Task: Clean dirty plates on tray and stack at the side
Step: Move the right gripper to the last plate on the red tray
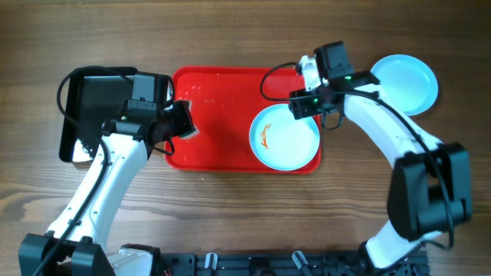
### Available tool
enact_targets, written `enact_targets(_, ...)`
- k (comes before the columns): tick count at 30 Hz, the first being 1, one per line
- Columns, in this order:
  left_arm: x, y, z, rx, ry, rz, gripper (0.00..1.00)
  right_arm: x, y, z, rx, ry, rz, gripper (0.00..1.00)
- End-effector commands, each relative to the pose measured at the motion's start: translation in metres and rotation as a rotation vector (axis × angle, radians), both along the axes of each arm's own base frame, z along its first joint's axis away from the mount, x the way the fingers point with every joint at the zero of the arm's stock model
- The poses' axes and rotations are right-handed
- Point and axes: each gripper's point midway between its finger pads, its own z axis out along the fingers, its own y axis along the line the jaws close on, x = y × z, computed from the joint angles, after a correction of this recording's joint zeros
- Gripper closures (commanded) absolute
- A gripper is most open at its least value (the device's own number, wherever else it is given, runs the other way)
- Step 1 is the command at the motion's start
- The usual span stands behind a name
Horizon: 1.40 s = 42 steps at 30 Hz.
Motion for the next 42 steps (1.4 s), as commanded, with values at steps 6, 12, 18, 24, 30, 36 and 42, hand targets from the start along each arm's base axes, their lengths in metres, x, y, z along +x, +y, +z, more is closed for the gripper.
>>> enact_targets(6, -0.001, -0.002, -0.002, -0.021, 0.010, 0.006, 0.96, -0.021, 0.000, -0.071, -0.040, 0.180, 0.061, 0.69)
enact_targets(12, 0.003, -0.009, 0.002, -0.056, -0.009, -0.012, 0.96, -0.034, 0.034, -0.068, 0.056, 0.230, 0.050, 0.96)
enact_targets(18, -0.002, -0.043, 0.006, -0.119, -0.016, -0.112, 0.96, -0.037, 0.095, -0.062, 0.106, 0.162, 0.082, 0.94)
enact_targets(24, -0.010, -0.057, -0.024, -0.098, 0.079, -0.152, 0.96, -0.011, 0.096, -0.031, 0.106, 0.128, 0.039, 0.36)
enact_targets(30, -0.008, -0.053, -0.029, -0.071, 0.082, -0.139, 0.96, -0.056, 0.107, -0.001, 0.175, 0.423, -0.100, 0.35)
enact_targets(36, -0.004, -0.039, -0.029, -0.056, 0.082, -0.099, 0.96, -0.099, 0.109, -0.054, 0.099, 0.538, -0.401, 0.49)
enact_targets(42, -0.005, -0.035, -0.030, -0.056, 0.089, -0.087, 0.96, -0.093, 0.101, -0.067, 0.070, 0.478, -0.440, 0.87)
